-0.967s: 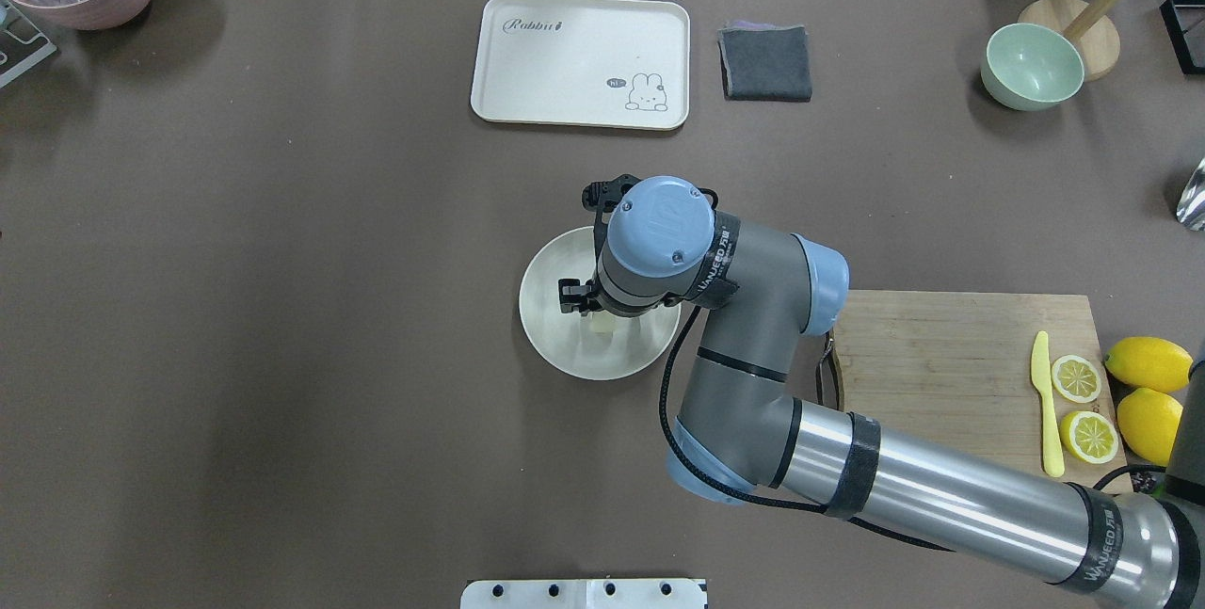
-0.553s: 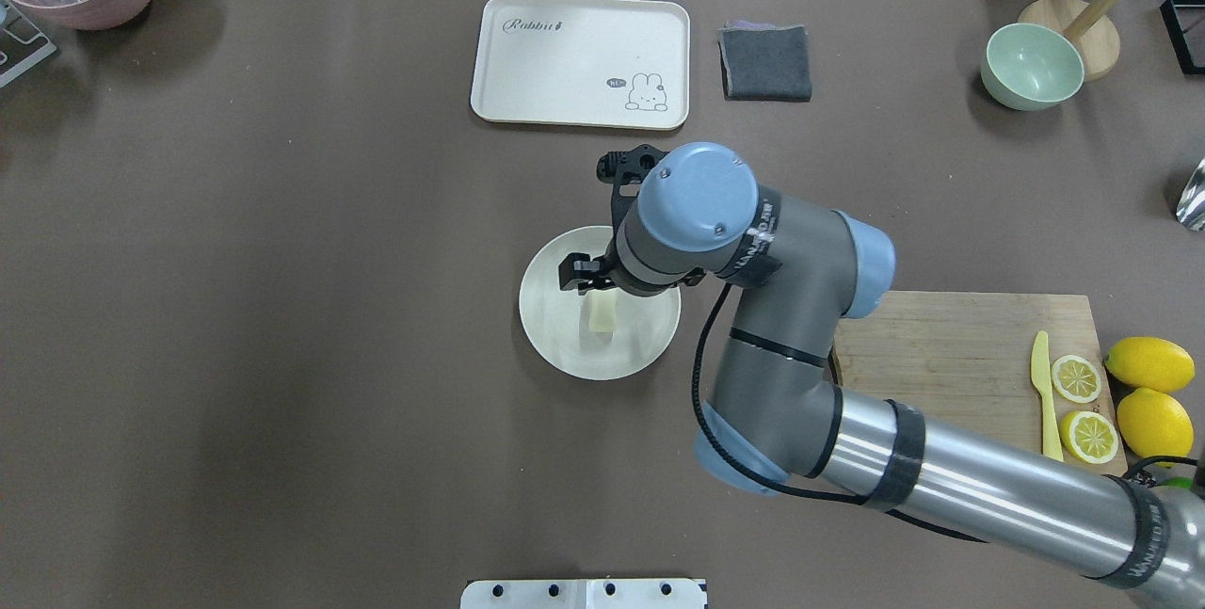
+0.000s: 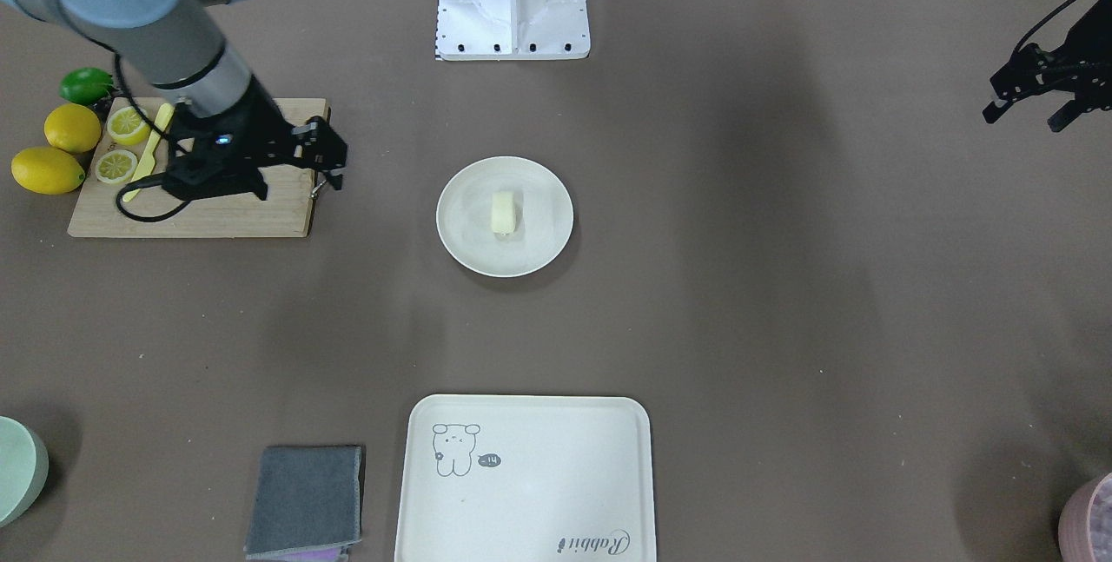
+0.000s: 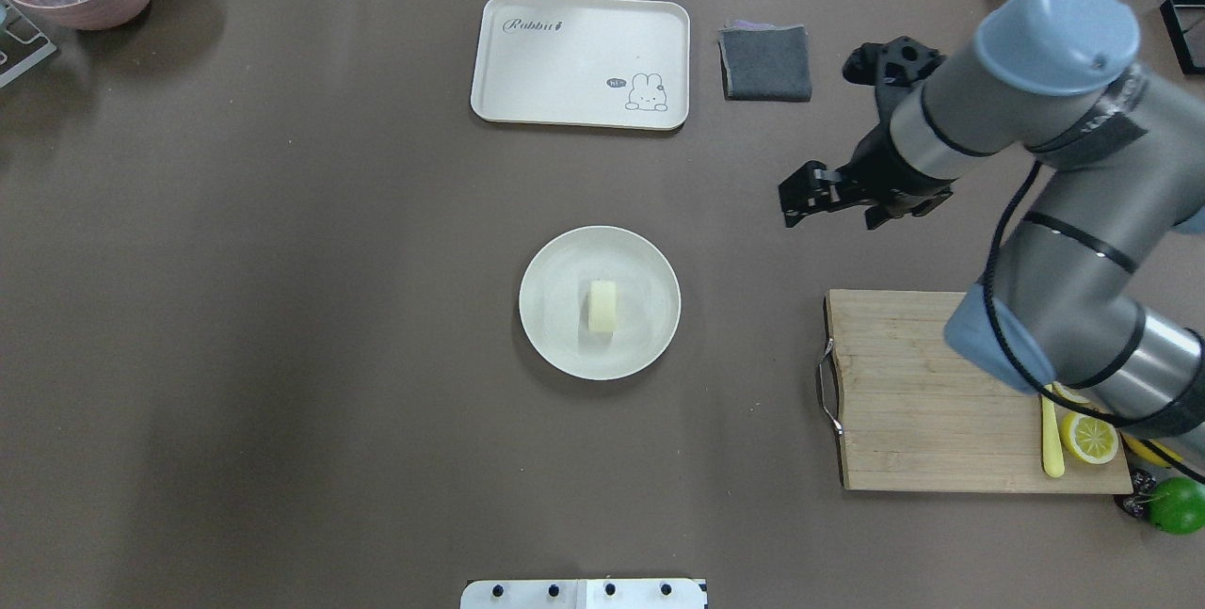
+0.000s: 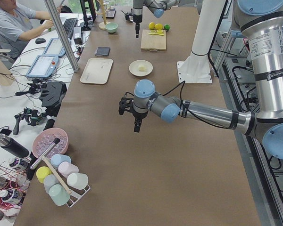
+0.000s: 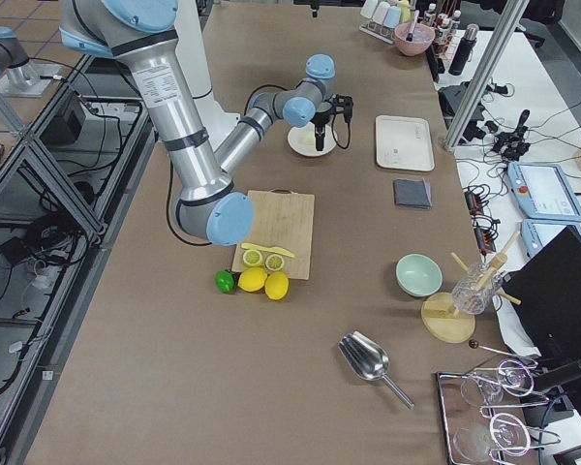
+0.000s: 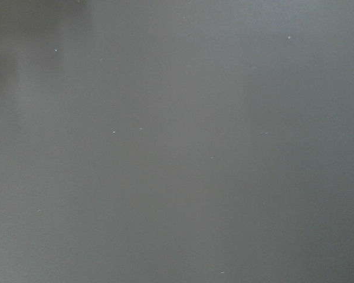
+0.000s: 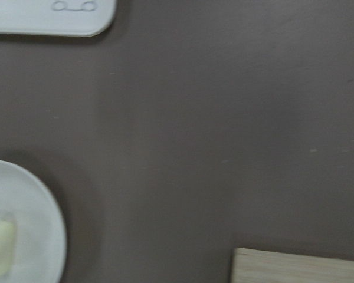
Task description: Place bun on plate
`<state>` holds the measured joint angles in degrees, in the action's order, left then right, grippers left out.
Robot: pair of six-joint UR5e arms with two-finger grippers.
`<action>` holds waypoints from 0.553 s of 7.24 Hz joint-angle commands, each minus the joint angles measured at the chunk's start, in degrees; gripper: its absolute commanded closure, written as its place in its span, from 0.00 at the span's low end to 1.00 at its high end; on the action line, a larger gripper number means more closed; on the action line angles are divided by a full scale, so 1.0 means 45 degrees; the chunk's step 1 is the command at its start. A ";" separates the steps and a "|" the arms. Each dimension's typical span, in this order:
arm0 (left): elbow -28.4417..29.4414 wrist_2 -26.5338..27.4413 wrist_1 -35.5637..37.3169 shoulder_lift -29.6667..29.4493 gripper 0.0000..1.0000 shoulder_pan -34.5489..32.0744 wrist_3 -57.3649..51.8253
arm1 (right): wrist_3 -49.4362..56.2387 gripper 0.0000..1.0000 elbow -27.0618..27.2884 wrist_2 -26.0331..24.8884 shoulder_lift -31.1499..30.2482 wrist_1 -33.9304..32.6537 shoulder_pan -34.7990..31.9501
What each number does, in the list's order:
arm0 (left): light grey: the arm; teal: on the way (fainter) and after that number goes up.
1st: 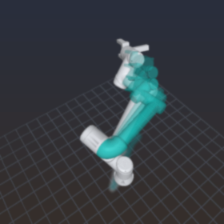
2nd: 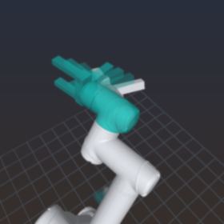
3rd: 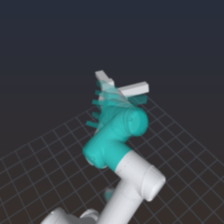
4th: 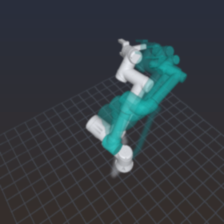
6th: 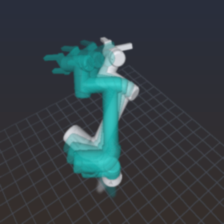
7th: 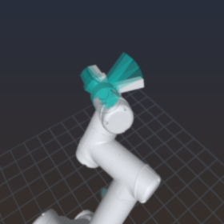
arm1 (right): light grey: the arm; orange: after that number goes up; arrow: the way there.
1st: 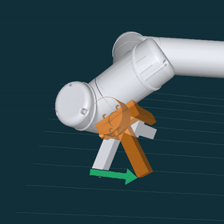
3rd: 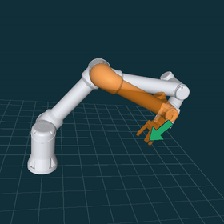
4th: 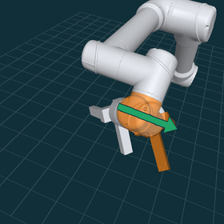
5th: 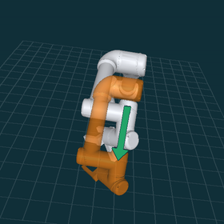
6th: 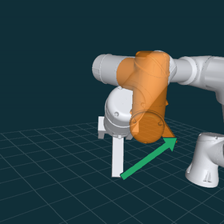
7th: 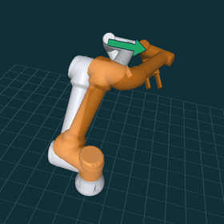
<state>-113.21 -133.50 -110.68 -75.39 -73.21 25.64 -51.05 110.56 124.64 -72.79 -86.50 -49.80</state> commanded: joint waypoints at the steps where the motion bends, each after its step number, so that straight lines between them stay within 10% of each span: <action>1: 0.0468 0.0017 0.1383 0.0017 0.02 -0.1169 -0.2737 | 0.6700 0.00 -0.0482 0.0720 -0.3050 -0.0054 -0.3253; 4: 0.0546 -0.0100 0.1625 0.0773 0.02 -0.1643 -0.3489 | 1.1448 0.00 -0.1710 0.1053 -0.4878 -0.0035 -0.6114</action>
<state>-111.06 -133.81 -104.06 -73.86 -80.07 10.99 -8.50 105.92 129.11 -92.40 -86.77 -72.34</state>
